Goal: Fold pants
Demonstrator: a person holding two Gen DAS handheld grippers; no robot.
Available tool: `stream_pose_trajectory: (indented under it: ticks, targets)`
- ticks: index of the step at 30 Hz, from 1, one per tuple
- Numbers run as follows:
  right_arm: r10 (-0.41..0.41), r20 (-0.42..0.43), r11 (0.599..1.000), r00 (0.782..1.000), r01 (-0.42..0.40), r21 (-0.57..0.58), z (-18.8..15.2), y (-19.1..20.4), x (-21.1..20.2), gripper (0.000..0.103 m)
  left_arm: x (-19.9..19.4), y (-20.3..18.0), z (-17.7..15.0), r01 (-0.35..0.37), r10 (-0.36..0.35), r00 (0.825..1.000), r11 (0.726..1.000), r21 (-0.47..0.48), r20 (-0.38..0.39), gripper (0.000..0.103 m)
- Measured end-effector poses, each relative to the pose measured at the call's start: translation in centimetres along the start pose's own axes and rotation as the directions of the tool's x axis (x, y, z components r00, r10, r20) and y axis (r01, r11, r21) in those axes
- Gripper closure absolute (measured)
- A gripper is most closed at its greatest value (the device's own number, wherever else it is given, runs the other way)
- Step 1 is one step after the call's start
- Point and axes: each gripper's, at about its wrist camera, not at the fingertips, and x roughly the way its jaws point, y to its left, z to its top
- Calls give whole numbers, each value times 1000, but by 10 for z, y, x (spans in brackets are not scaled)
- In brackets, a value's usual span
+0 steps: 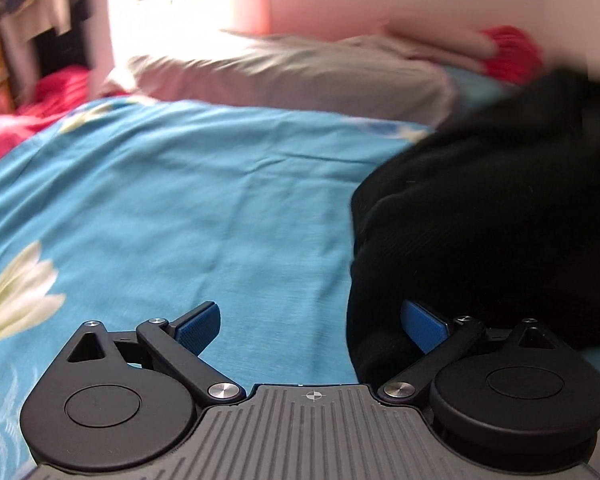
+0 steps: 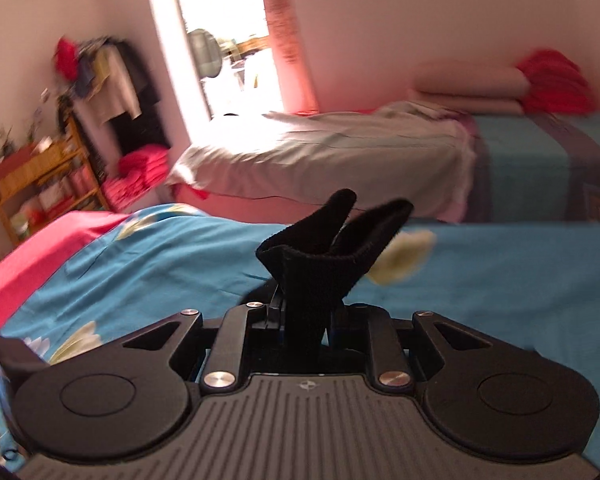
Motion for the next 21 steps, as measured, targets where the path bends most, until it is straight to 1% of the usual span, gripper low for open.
stream_pose_trajectory:
  ticks: [1,2,4,5,6,7,8,9,10,11,13,15,16,17,19,20,21]
  targets:
    - [-24,0,999,1000,24,37,-13,-19,-4,82,-5,1,-2,44,-44,999,999,19,0,0]
    - [-45,-7,996,999,45,73,-27,-36,-6,79,-10,2,-3,92,-92,996,995,36,-8,0]
    - [-86,-58,986,995,94,136,-57,-69,-2,63,-21,5,-7,182,-180,983,981,70,-29,0]
    - [-131,-86,977,988,143,158,-68,-81,-1,48,-28,8,-10,211,-209,977,973,90,-34,0]
    - [-156,-74,968,985,168,189,-75,-92,-10,45,-36,13,-14,233,-231,972,966,113,-32,0]
    - [-147,-30,961,989,150,231,-78,-102,-23,41,-43,17,-16,248,-247,969,959,136,-28,0]
    - [-169,-2,950,986,164,266,-78,-107,-36,33,-50,21,-17,256,-256,967,954,153,-21,0]
    - [-221,32,936,975,203,288,-75,-111,-46,32,-56,24,-15,261,-263,965,952,161,-11,0]
    - [-276,60,924,959,247,293,-70,-110,-53,32,-59,27,-11,261,-264,964,952,158,0,0]
    - [-298,75,923,952,267,277,-64,-107,-55,33,-61,28,-4,256,-260,966,956,141,10,0]
    - [-290,99,940,952,264,218,-52,-91,-50,33,-59,30,14,252,-256,966,964,87,42,0]
    - [-277,129,957,952,261,126,-45,-60,-38,34,-48,26,33,219,-221,973,975,26,70,0]
    - [-260,132,965,957,252,72,-43,-43,-29,34,-39,22,42,195,-195,978,981,-1,75,0]
    - [-238,130,971,963,237,19,-42,-28,-19,35,-26,17,49,176,-174,982,984,-22,66,0]
    - [-197,108,975,974,206,-82,-46,-3,3,39,2,5,56,157,-156,988,987,-47,19,0]
    - [-190,95,972,977,201,-122,-49,8,12,39,17,-1,54,149,-150,988,988,-50,-18,0]
    - [-203,79,964,976,213,-159,-53,13,21,39,32,-7,49,149,-152,986,988,-42,-64,0]
